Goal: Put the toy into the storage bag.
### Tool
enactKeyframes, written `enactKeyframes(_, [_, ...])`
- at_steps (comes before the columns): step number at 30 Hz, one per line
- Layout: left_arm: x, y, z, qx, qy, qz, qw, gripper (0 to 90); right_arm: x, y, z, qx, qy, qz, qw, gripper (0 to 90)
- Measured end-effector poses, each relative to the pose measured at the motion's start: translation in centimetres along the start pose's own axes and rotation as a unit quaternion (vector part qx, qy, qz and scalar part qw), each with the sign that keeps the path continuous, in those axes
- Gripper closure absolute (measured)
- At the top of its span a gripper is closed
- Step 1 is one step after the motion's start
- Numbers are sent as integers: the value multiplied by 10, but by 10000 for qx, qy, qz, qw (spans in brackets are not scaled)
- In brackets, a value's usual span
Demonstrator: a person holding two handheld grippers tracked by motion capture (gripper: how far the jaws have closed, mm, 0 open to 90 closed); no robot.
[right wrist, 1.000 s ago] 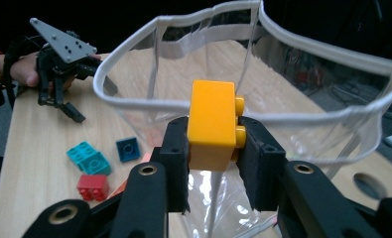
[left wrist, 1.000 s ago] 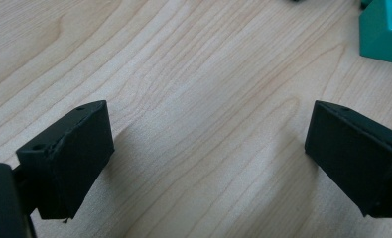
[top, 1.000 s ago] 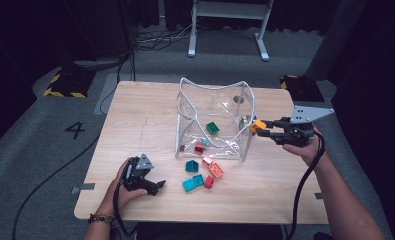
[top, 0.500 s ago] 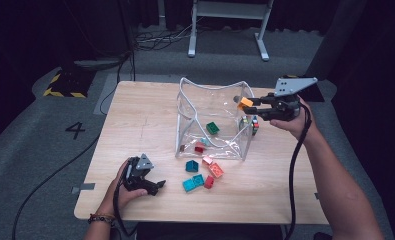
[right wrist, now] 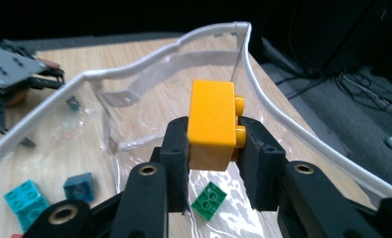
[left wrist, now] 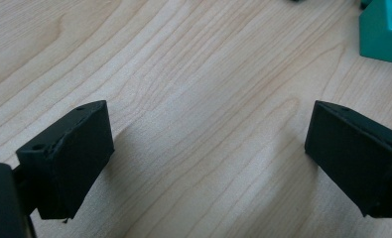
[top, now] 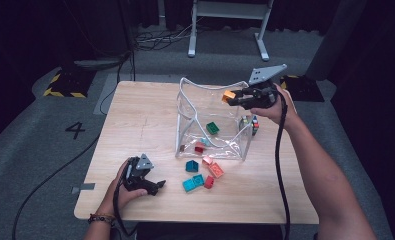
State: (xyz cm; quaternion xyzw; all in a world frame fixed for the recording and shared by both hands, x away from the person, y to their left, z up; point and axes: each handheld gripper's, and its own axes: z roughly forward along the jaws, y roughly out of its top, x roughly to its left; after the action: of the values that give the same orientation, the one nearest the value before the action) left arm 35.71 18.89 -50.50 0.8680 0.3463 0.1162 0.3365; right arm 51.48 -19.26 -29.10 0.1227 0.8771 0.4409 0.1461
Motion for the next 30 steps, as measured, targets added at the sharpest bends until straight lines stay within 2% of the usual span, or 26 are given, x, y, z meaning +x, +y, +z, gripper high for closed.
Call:
enactKeyframes(5, [0, 0, 0, 2, 1, 3, 10000, 50, -3, 4, 19, 321, 37, 26, 9995, 672])
enactKeyframes(7, [0, 0, 0, 18, 0, 21, 10000, 50, -4, 6, 27, 491, 20, -66, 9988, 672])
enactKeyframes(9, [0, 0, 0, 19, 1, 22, 10000, 50, -4, 7, 33, 619, 75, -18, 9981, 672])
enactKeyframes(14, [0, 0, 0, 19, -1, 21, 10000, 50, -5, 13, 46, 929, 105, -97, 9956, 671])
enactKeyframes(21, [0, 0, 0, 20, -1, 21, 10000, 50, -2, 19, 64, 1588, 21, -127, 9872, 671])
enactKeyframes(26, [0, 0, 0, 21, -1, 23, 10000, 51, 3, 21, 73, 1934, 105, -330, 9805, 671])
enactKeyframes(30, [0, 0, 0, 21, -1, 22, 10000, 51, 5, 20, 74, 2170, 182, -334, 9754, 671])
